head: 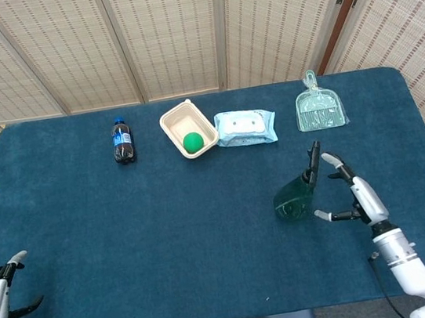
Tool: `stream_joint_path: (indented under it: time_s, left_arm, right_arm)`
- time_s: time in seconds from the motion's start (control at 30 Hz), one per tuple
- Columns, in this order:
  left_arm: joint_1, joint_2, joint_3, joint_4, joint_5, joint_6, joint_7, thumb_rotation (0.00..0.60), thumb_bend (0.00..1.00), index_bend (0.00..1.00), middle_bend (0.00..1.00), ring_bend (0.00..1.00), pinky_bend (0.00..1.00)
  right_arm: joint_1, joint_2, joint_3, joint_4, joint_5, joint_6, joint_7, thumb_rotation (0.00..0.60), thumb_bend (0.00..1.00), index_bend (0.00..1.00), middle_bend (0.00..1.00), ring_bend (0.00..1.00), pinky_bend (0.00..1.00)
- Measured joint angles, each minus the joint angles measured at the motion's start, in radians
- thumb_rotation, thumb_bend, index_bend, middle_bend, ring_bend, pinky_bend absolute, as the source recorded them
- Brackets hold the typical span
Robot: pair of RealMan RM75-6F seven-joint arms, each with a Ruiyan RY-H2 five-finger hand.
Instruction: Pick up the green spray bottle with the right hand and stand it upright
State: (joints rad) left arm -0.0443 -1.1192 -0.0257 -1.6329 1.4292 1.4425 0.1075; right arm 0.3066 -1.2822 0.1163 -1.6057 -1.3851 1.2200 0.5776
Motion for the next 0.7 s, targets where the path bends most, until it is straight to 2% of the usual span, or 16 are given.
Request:
stream_joint_path:
  time_s: [0.2, 0.4, 0.57, 0.7]
  left_arm:
    - [-0.021, 0.006, -0.009, -0.017, 0.007, -0.014, 0.007, 0.6, 0.0, 0.18, 0.35, 0.32, 0.35]
    - [-0.044, 0.006, -0.022, -0.032, 0.006, -0.029, 0.008, 0.6, 0.0, 0.18, 0.35, 0.32, 0.35]
    - [-0.061, 0.004, -0.03, -0.045, 0.013, -0.036, 0.014, 0.6, 0.0, 0.18, 0.35, 0.32, 0.35]
    - [-0.07, 0.002, -0.037, -0.054, 0.014, -0.036, 0.016, 0.6, 0.0, 0.18, 0.35, 0.32, 0.35]
  right_arm:
    - [-0.013, 0.173, -0.024, -0.131, 0.044, -0.051, -0.149, 0.6, 0.0, 0.0, 0.02, 0.0, 0.2]
    - [-0.024, 0.307, -0.048, -0.213, 0.091, -0.086, -0.289, 0.6, 0.0, 0.01, 0.02, 0.0, 0.2]
    - [-0.031, 0.356, -0.064, -0.238, 0.125, -0.092, -0.42, 0.6, 0.0, 0.0, 0.02, 0.0, 0.2]
    - [-0.041, 0.37, -0.076, -0.239, 0.146, -0.063, -0.573, 0.6, 0.0, 0.0, 0.02, 0.0, 0.2]
